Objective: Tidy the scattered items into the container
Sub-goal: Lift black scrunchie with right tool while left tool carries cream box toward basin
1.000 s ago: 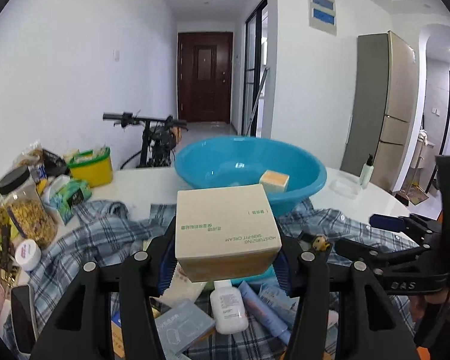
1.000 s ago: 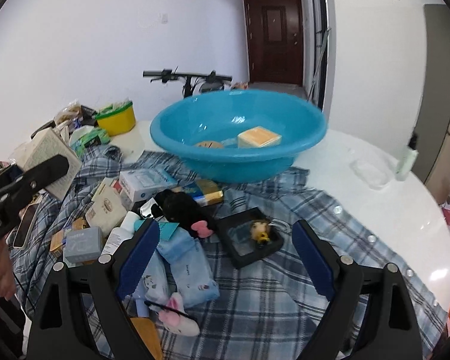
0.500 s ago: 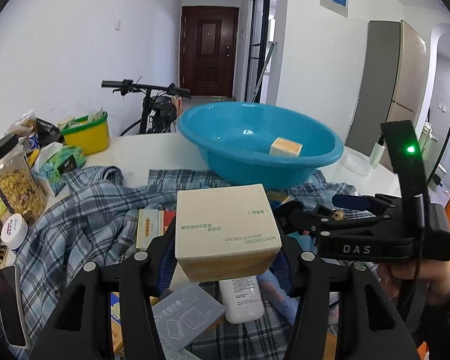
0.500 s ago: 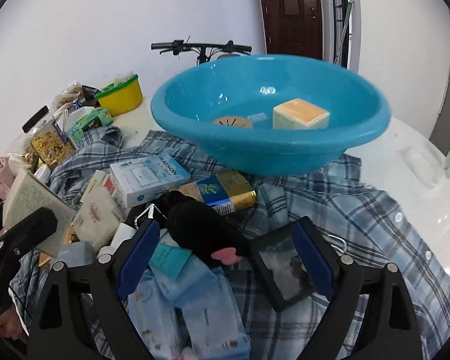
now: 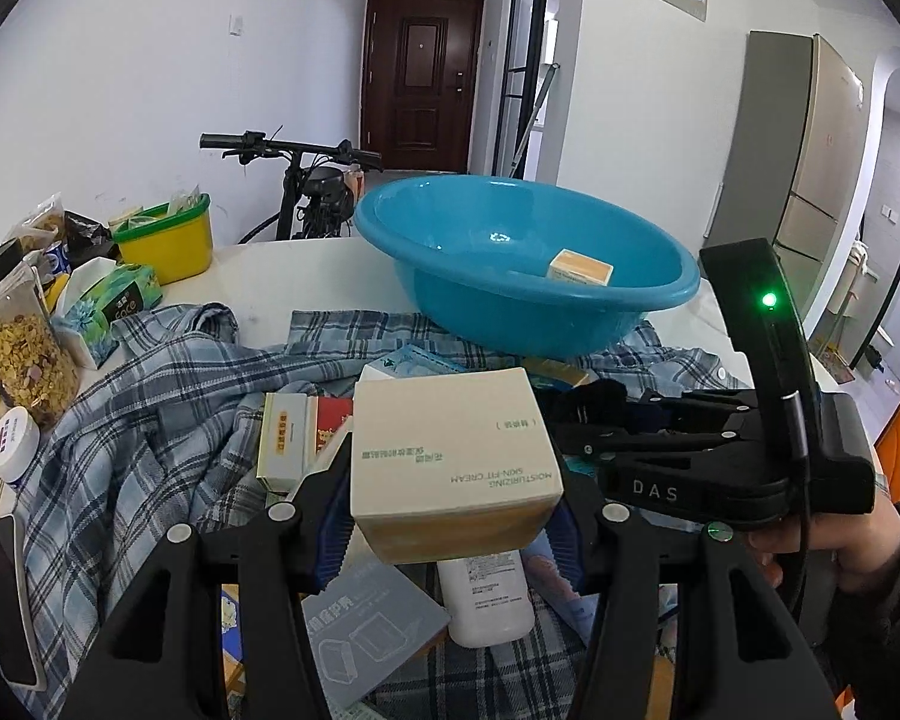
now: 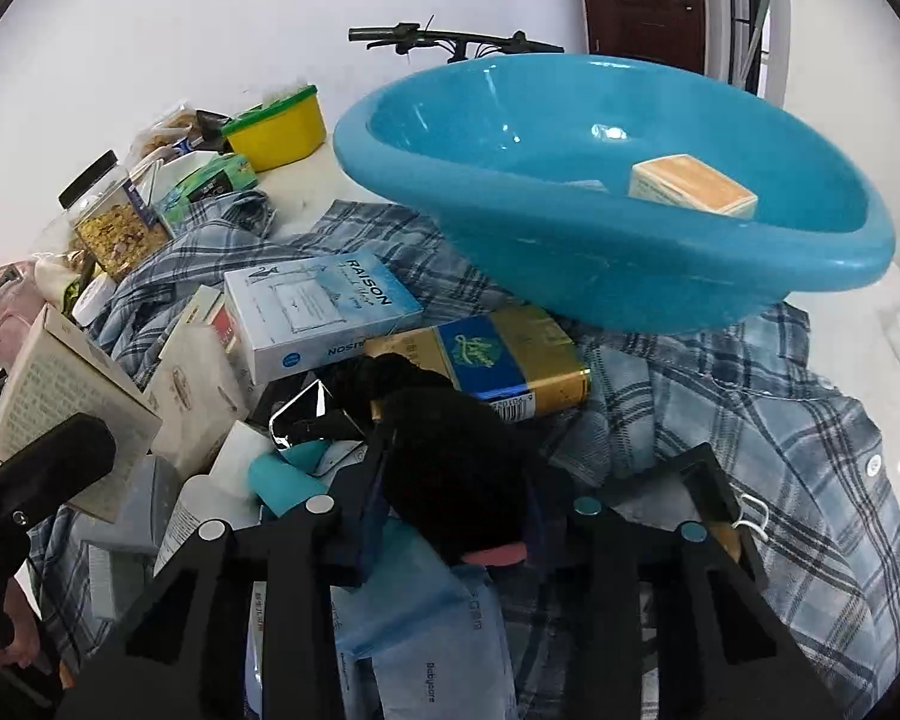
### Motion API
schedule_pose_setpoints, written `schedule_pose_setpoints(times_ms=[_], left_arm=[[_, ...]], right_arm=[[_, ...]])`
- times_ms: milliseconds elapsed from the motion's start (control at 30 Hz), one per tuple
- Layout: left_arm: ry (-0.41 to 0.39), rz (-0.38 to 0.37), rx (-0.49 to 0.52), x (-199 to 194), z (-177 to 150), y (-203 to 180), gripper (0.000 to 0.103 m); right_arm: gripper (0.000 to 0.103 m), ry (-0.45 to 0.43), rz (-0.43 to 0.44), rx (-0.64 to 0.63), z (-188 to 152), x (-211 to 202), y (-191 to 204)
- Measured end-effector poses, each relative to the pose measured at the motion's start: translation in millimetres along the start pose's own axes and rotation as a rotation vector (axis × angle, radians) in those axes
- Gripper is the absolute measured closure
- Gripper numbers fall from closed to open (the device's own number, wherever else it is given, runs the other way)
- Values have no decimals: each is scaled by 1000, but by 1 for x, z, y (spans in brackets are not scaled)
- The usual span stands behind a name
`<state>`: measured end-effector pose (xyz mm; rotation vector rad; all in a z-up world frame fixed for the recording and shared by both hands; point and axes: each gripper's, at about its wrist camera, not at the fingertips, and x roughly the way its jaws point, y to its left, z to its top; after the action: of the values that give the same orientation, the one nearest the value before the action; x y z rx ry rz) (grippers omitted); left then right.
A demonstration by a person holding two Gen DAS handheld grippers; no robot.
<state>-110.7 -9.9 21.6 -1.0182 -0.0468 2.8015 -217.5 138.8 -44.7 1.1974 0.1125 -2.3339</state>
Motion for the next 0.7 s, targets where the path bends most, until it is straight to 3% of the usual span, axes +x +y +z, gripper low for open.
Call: schedule_pose_setpoints(times_ms=[200, 467, 700], left_arm=[[-2, -4, -1, -4, -1, 0, 47], [-9, -18, 9, -10, -2, -8, 47], [-21, -24, 11, -18, -4, -13, 47]], right_arm=[[69, -49, -44, 3, -7, -20, -2], [69, -204, -209, 13, -18, -73, -3], [69, -272, -223, 63, -30, -111, -11]])
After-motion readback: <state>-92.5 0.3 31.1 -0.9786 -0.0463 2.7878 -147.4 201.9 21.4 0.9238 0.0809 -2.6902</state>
